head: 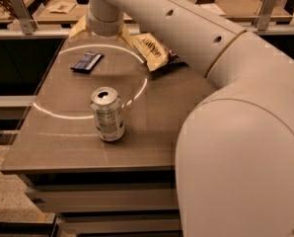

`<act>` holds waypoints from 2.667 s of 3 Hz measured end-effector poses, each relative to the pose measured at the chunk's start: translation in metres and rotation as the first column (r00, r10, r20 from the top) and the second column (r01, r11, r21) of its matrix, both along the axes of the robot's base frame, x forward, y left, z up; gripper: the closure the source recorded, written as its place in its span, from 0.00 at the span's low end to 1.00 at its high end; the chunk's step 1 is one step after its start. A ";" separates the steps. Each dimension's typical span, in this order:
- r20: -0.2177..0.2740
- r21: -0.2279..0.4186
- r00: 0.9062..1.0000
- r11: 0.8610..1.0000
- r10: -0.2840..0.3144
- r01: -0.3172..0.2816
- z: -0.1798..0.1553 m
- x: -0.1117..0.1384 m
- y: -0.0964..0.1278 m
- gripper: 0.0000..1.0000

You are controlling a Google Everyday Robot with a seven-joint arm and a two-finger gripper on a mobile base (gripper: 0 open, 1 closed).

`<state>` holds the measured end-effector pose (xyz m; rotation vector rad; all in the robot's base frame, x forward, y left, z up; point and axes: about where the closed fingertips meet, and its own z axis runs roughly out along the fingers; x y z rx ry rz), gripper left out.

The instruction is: Move rxbar blueberry near 7up can

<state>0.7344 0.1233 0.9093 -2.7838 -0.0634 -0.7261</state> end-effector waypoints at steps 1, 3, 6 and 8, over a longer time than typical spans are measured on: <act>0.002 -0.054 0.998 0.996 0.066 -0.066 -0.004 0.011 0.029 0.00; -0.115 -0.022 0.993 0.999 0.036 -0.038 -0.021 0.028 0.054 0.00; -0.205 -0.029 0.978 0.999 -0.034 0.029 -0.047 0.036 0.038 0.00; -0.202 -0.040 0.978 0.997 0.060 -0.069 -0.055 0.028 0.044 0.00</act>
Offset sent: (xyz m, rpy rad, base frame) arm 0.0347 0.0727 -0.0045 -0.1271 0.0770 0.0593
